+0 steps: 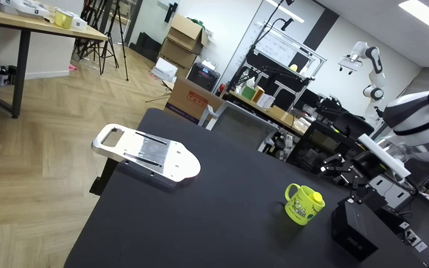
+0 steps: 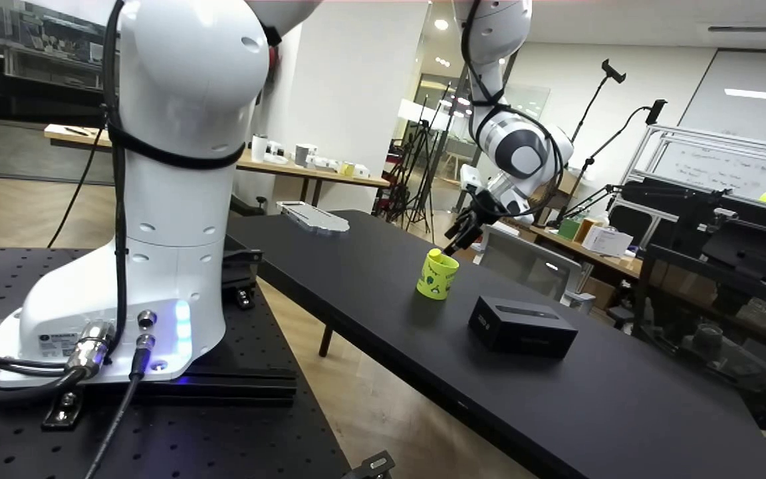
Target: Take the glue stick from the green cup and place it on the table
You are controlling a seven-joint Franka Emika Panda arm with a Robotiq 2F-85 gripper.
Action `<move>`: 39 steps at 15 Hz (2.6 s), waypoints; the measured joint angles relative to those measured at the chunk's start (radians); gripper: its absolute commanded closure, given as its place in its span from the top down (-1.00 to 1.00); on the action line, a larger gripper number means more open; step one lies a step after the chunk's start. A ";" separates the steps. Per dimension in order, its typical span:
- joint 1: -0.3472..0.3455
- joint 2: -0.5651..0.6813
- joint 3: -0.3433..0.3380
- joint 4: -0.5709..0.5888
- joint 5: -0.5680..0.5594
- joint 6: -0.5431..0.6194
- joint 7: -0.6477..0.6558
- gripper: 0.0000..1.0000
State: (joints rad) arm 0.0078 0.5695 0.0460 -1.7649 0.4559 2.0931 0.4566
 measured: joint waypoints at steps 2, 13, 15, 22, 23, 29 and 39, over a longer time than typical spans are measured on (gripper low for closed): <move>0.000 0.027 0.000 0.024 0.001 -0.013 0.000 1.00; 0.000 0.115 0.000 0.095 0.017 -0.068 0.000 -0.50; 0.000 0.115 0.000 0.100 0.018 -0.076 0.000 -0.72; 0.000 0.108 0.000 0.128 0.035 -0.111 -0.002 -0.81; 0.000 0.101 0.000 0.128 0.037 -0.117 -0.002 -0.81; -0.009 0.001 0.000 0.126 0.038 -0.251 -0.030 -0.81; -0.091 -0.144 -0.073 0.130 0.032 -0.563 -0.155 -0.81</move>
State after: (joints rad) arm -0.0833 0.4259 -0.0273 -1.6353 0.4877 1.5303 0.3012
